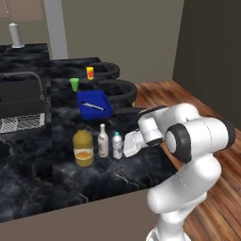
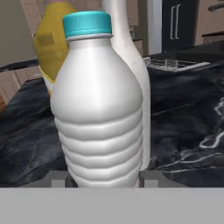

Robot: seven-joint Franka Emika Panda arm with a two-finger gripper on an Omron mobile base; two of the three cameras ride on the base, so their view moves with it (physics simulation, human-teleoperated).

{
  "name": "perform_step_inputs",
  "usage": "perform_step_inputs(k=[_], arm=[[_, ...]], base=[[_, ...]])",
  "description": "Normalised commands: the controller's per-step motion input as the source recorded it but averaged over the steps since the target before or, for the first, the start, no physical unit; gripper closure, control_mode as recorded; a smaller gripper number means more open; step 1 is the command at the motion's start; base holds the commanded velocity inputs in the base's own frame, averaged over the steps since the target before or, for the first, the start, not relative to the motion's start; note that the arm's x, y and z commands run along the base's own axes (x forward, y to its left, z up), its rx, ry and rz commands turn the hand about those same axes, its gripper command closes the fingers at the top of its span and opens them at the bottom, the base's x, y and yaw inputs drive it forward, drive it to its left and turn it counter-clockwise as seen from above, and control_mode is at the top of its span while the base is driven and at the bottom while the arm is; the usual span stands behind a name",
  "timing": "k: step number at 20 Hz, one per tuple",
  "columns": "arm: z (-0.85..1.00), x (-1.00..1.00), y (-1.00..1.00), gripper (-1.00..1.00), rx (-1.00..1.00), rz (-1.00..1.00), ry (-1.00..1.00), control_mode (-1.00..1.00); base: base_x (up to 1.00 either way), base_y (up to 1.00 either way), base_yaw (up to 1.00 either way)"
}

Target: Place the drinks on the dining counter in a tight cluster.

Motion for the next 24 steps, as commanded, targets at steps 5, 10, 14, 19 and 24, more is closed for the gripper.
perform_step_inputs(k=[5,10,14,19,24], arm=[[-0.05,0.25,0.02,1.00,0.00,0.00,0.00,-1.00],[0.00,0.42,0.00,1.00,0.00,0.00,0.01,-1.00],[-0.11,0.02,0.00,1.00,0.00,0.00,0.00,-1.00],[-0.23,0.00,0.00,1.00,0.00,0.00,0.00,-1.00],[-0.17,0.00,0.00,1.00,0.00,0.00,0.00,-1.00]], base=[[0.00,0.00,0.00],[0.00,0.00,0.00],[0.00,0.00,0.00],[0.00,0.00,0.00],[0.00,0.00,0.00]])
